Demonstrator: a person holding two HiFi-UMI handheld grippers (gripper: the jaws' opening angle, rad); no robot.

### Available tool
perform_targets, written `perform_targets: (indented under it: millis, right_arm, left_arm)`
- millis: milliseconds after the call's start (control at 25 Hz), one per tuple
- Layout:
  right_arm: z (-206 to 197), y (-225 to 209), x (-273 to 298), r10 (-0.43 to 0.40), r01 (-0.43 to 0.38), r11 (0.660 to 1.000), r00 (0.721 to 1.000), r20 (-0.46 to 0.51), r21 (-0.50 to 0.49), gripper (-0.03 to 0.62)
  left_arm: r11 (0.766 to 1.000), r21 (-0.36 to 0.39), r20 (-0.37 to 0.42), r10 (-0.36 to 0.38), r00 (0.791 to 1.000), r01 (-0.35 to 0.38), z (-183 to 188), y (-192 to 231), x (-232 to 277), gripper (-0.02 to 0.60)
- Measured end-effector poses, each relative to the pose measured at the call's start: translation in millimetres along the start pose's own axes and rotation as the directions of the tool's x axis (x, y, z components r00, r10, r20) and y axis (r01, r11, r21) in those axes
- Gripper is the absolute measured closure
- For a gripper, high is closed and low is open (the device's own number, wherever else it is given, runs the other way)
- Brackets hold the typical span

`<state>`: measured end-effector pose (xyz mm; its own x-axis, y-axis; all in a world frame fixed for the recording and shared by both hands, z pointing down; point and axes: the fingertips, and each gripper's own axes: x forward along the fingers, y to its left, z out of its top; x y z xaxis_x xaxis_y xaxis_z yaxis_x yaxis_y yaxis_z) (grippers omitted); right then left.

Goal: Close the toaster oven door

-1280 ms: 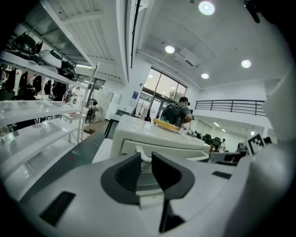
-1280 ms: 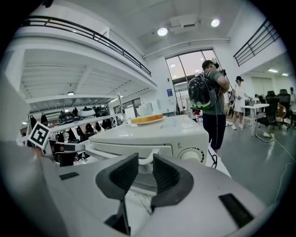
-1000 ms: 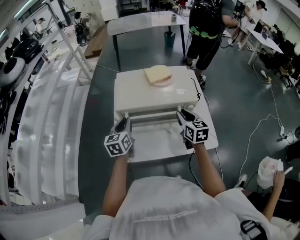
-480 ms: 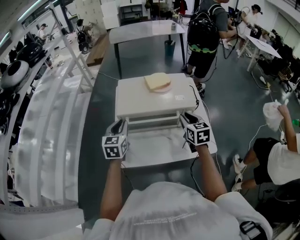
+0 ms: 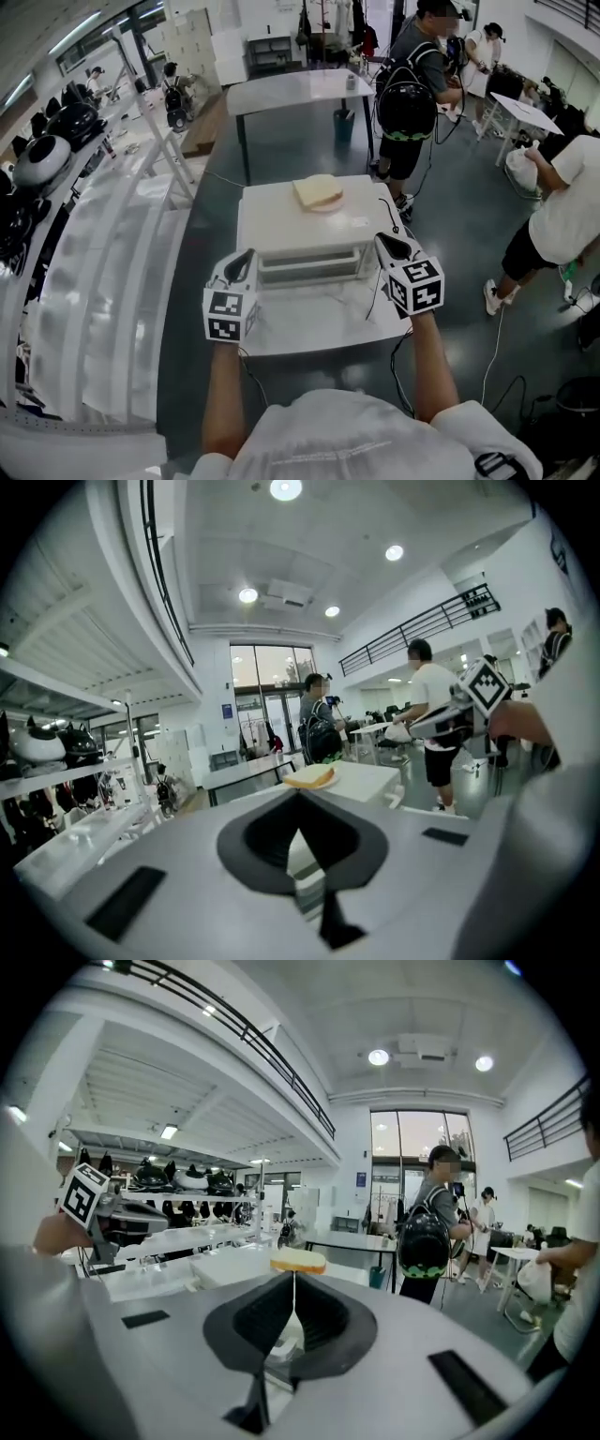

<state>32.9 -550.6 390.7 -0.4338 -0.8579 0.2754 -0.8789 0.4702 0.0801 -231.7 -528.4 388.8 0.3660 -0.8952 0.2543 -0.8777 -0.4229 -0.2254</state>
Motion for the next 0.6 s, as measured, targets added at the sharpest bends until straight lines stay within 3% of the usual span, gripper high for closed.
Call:
perform_targets:
  millis: [320,600]
  right_arm:
    - [49.8,26.0,-25.4,0.079,-0.072,0.993,0.994,0.076,-0.090,0.577]
    - [68.3,36.5,-34.5,0.094,-0.080,0.987,0.991,0.098,-0.141,0.579]
  left_arm:
    - [0.998,0.057,0.114,0.000,0.993,-0.007,52.9,-5.0,-26.6,0.563]
    - [0.995,0.092,0.172,0.012,0.985,-0.028,79.0,-4.4,-42.2,0.563]
